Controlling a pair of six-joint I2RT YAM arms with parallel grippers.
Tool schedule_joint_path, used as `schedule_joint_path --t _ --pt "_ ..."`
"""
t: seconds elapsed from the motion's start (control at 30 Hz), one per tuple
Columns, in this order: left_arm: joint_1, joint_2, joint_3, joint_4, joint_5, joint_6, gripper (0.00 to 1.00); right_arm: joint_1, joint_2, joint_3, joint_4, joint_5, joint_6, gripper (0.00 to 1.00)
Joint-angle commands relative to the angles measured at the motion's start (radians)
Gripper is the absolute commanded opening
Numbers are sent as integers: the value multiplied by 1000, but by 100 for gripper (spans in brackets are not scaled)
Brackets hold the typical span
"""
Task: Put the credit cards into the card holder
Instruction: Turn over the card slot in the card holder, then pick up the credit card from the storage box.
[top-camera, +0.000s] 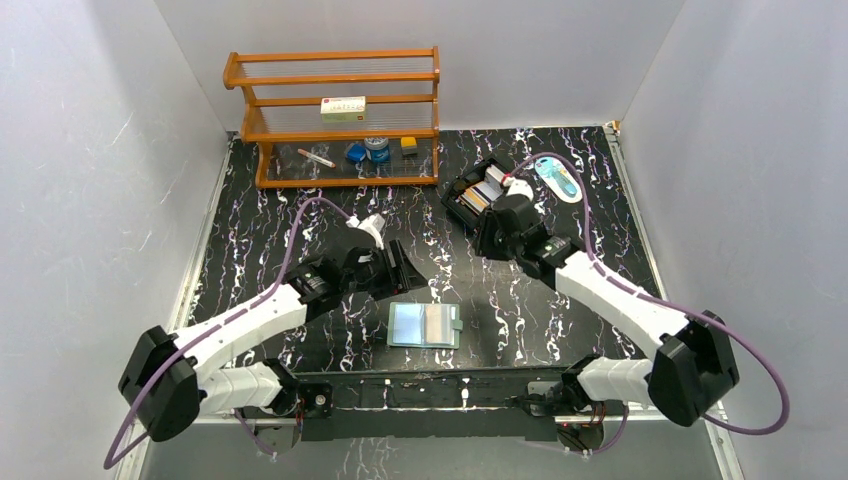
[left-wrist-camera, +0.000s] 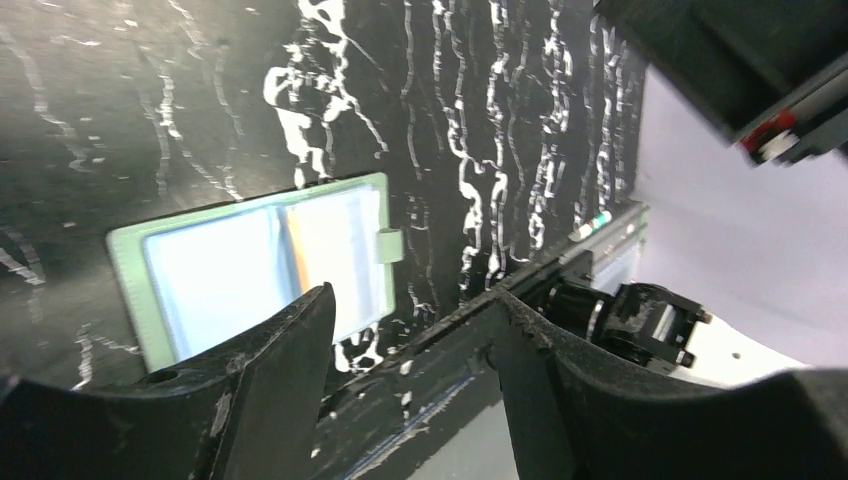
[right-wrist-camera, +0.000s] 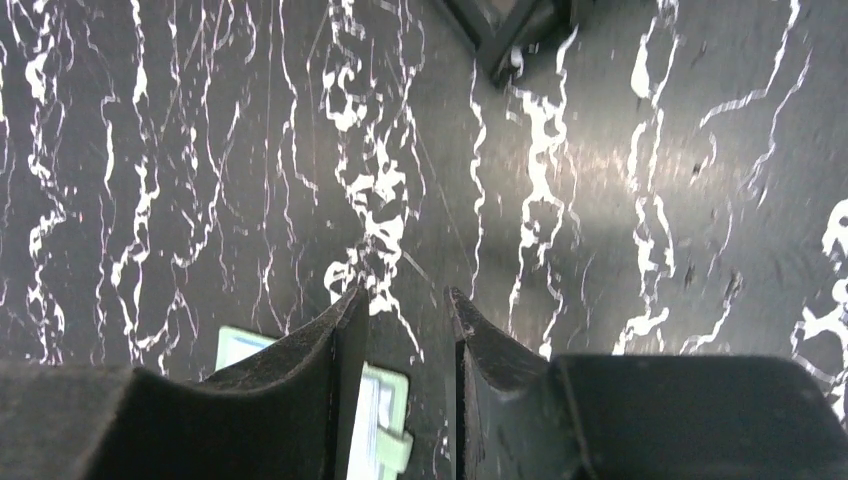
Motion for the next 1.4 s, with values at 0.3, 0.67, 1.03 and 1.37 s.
schedule_joint_path --t 0.3,0.67,1.03,1.37 --pt "0 -179 168 -424 -287 268 57 -153 366 390 67 82 -261 42" --pt "0 -351 217 -596 -332 362 59 -199 721 728 51 238 -781 50" --pt "0 -482 127 -593 -398 378 61 -202 922 864 49 301 -971 55" --pt "1 -508 117 -592 -420 375 61 -201 988 856 70 411 -1030 48"
